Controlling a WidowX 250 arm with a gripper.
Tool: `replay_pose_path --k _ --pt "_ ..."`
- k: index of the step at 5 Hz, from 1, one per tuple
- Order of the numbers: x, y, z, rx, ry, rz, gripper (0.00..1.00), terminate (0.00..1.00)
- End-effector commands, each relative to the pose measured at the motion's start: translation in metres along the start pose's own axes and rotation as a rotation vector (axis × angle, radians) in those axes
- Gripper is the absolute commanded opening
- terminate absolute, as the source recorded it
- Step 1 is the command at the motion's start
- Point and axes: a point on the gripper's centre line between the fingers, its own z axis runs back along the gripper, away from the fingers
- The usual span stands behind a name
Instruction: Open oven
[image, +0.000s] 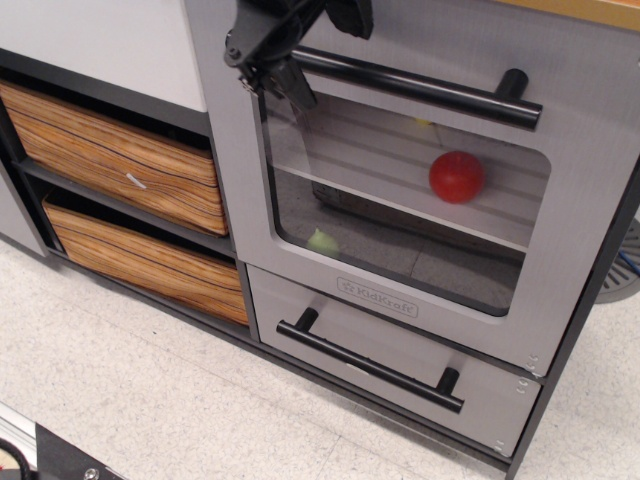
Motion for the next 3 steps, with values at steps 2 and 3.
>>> replay_pose_path --k 2,3 --pt "-0.003 0.017 -0.016 0.043 -0.022 -0.061 1.00 0.00" --pt "-0.004 0.026 -0.011 0.037 0.001 -0.091 1.00 0.00"
